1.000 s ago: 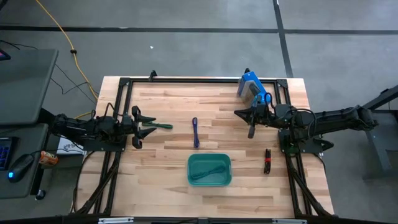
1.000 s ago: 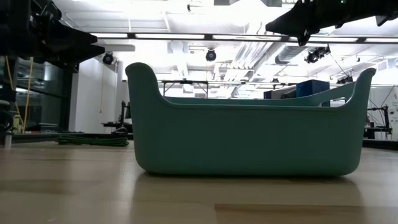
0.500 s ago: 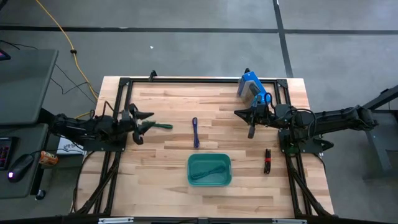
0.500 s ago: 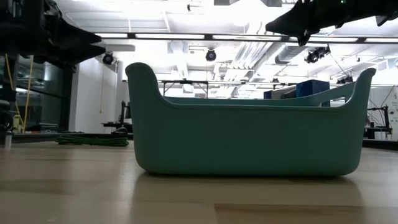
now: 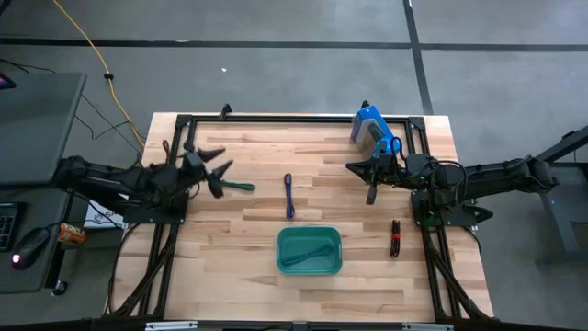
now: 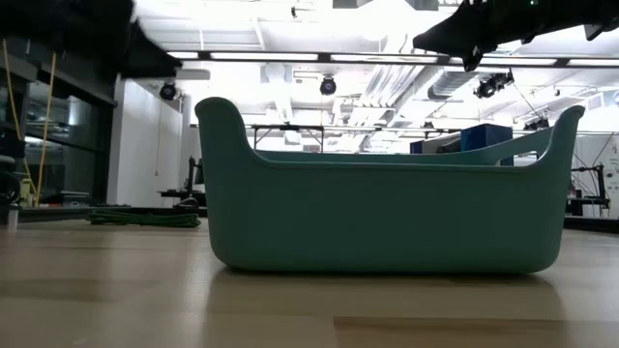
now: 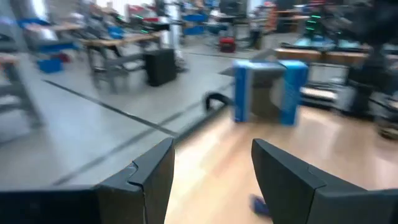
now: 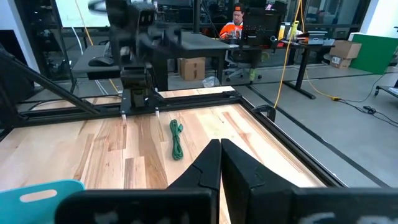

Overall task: Pick and place USB-C Cables
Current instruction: Put the black green charger cable into the green bin

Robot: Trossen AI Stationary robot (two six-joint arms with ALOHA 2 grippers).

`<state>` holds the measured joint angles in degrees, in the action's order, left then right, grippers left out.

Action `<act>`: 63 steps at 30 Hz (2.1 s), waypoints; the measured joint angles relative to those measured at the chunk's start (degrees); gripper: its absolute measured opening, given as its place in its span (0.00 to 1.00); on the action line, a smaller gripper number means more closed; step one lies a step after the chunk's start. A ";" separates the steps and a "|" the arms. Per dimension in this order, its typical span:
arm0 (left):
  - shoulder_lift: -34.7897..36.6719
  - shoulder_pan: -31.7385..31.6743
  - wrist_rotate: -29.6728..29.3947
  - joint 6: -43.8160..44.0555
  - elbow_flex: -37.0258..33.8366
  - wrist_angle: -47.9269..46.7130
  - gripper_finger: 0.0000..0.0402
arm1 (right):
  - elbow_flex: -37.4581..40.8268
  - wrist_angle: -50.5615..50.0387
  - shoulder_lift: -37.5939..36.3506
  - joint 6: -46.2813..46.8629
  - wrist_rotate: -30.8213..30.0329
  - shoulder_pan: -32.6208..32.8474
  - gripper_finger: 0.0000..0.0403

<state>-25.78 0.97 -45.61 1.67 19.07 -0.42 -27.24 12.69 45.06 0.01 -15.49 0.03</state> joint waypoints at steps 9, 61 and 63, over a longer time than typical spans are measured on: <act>-3.74 -4.48 2.45 -2.34 15.56 -10.16 0.49 | 0.00 -0.13 0.00 -0.02 0.00 0.00 0.00; -44.89 -31.56 46.88 -11.32 21.80 -41.83 0.49 | -0.01 -1.44 0.00 1.49 -0.49 -0.07 0.00; -46.60 -31.56 46.93 -9.33 21.91 -41.24 0.49 | -0.02 -1.64 0.00 1.49 -0.49 -0.07 0.00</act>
<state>-72.38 -30.59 1.32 -7.66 40.97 -41.66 -27.27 11.05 45.06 1.50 -15.98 -0.03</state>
